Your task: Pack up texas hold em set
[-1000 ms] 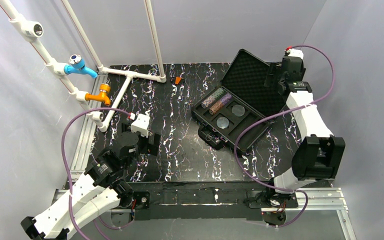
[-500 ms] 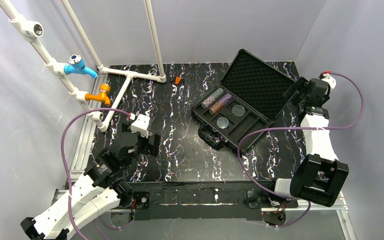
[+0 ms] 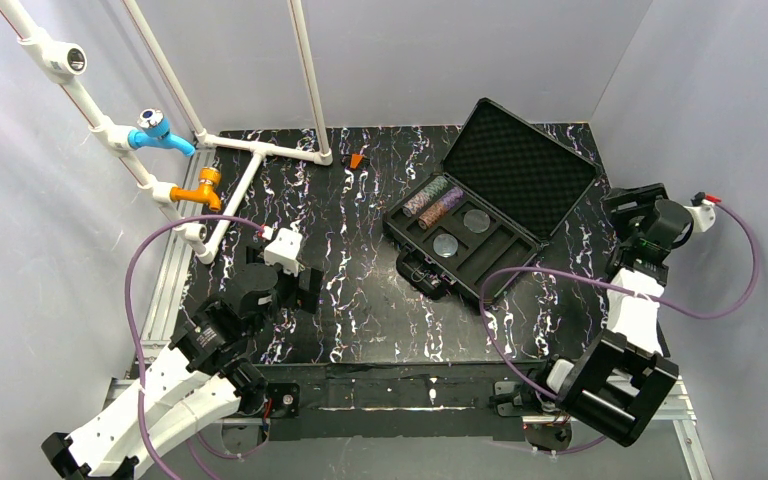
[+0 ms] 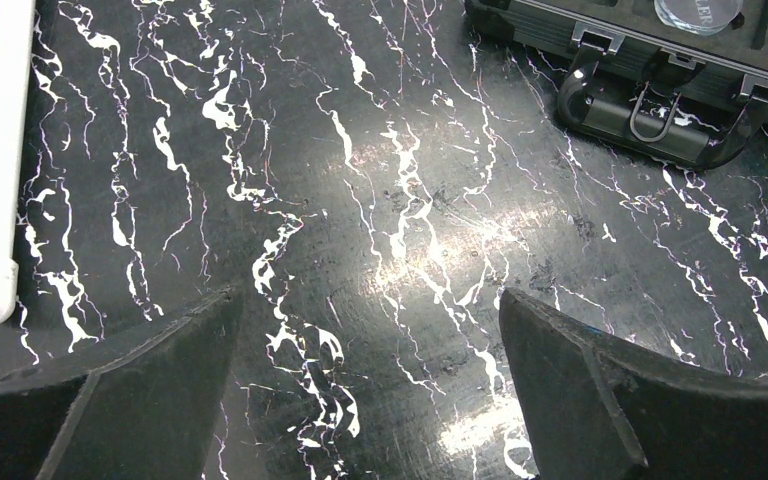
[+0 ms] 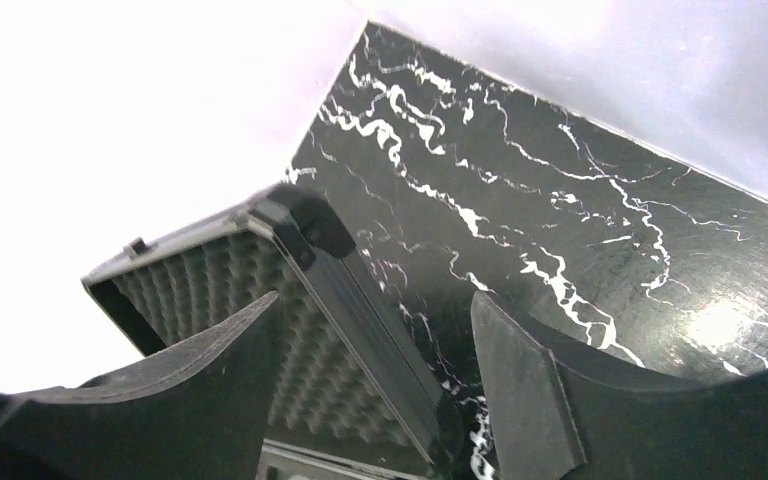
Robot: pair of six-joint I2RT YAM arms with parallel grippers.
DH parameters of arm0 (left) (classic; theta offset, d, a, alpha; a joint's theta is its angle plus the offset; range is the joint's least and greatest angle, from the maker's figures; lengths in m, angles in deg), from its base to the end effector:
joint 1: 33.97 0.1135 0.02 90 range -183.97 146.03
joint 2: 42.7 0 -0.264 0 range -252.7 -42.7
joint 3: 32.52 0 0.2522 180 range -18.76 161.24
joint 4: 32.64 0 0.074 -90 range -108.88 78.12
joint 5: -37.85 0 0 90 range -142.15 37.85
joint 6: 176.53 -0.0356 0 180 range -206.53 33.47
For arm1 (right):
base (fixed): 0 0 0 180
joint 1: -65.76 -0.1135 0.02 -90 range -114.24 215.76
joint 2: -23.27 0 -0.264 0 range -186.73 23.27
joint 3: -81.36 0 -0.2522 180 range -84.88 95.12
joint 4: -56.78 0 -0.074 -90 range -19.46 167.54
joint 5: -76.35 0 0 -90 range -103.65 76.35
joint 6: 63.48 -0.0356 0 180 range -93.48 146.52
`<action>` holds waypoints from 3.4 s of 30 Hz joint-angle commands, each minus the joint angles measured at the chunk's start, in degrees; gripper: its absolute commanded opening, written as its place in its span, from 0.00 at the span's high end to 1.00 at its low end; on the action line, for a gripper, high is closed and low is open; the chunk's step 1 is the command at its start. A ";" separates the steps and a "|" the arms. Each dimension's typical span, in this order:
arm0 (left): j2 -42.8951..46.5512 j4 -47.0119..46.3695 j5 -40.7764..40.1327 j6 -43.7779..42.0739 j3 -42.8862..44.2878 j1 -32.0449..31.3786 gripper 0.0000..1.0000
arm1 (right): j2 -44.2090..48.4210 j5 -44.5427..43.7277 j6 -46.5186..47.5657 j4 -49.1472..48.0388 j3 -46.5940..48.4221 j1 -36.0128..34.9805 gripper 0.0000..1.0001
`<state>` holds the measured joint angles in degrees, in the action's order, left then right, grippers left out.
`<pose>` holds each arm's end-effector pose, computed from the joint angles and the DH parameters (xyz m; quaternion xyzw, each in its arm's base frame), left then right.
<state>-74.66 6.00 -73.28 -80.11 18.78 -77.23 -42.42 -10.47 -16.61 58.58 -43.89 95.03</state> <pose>0.1072 -0.0833 0.3013 0.1527 0.7942 -0.1032 0.5790 0.2328 -0.1282 0.2821 0.4472 0.6404 0.0968 0.6169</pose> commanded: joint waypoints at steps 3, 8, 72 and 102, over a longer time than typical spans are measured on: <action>0.18 0.08 0.20 0.03 1.41 -0.22 0.01 | 1.07 -14.06 -8.91 0.67 -0.03 0.34 0.31; -0.28 0.16 0.59 0.09 1.48 -0.17 0.01 | -1.68 -20.18 -9.46 3.32 0.15 0.40 0.40; -2.43 -1.01 2.77 -0.66 1.44 -0.17 0.01 | -25.15 46.02 25.45 -6.95 12.43 -15.31 0.49; -2.97 -0.04 4.74 3.76 3.11 -0.19 0.01 | -17.52 30.01 26.80 7.21 18.81 -38.78 0.25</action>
<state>-75.47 5.37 -70.20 -78.97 19.13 -77.21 -61.37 24.45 10.45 64.19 -29.20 58.58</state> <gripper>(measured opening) 0.995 0.744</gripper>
